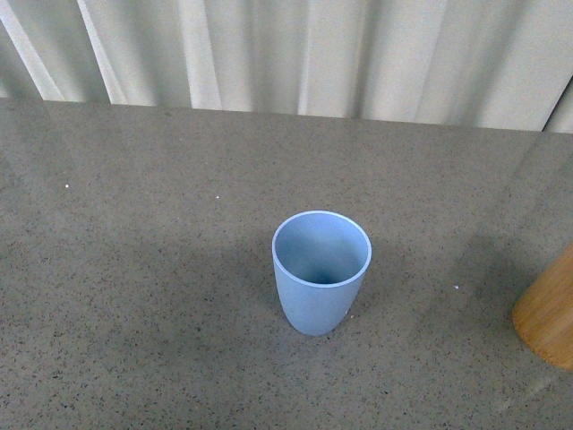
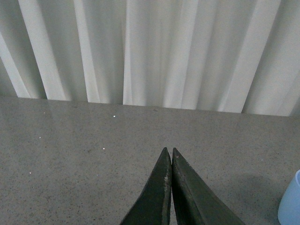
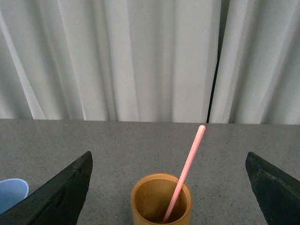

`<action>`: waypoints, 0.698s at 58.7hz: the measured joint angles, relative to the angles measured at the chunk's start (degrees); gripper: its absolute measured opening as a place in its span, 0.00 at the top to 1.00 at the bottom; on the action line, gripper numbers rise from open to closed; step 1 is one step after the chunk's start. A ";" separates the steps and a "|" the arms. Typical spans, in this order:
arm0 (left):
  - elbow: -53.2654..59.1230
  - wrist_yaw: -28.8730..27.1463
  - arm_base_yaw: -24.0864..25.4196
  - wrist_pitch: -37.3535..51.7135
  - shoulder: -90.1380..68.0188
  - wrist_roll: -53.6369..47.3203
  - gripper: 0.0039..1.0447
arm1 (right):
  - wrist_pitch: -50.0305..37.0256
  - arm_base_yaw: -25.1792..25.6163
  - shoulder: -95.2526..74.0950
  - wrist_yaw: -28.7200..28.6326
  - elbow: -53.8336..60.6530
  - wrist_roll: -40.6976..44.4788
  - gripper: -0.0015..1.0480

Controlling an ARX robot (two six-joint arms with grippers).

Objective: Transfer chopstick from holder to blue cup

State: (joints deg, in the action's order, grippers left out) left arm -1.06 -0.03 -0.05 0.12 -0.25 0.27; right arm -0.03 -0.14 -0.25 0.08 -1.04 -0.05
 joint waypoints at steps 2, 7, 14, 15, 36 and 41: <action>-0.02 0.02 0.00 -0.07 0.02 0.00 0.97 | 0.00 0.00 0.00 0.00 0.00 0.00 0.10; 0.00 0.04 0.00 -0.09 0.02 0.04 0.96 | 0.00 0.00 0.00 0.02 0.00 0.00 0.10; 0.00 0.02 0.00 -0.09 0.02 0.00 0.71 | 0.00 0.00 0.00 0.02 0.00 0.00 0.10; 0.00 0.02 0.00 -0.09 0.02 0.00 0.67 | 0.00 0.00 0.00 0.02 0.00 0.00 0.10; 0.00 0.04 0.00 -0.09 0.11 0.00 0.07 | 7.93 8.66 -17.38 -7.10 -5.49 -0.44 0.10; 0.00 0.02 0.00 -0.09 0.07 -0.02 0.07 | -0.72 13.49 -25.35 -9.70 -5.88 1.03 0.10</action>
State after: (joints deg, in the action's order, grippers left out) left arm -1.06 -0.01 -0.05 0.03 -0.19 0.25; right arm -0.75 13.34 -25.61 -9.63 -6.92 0.97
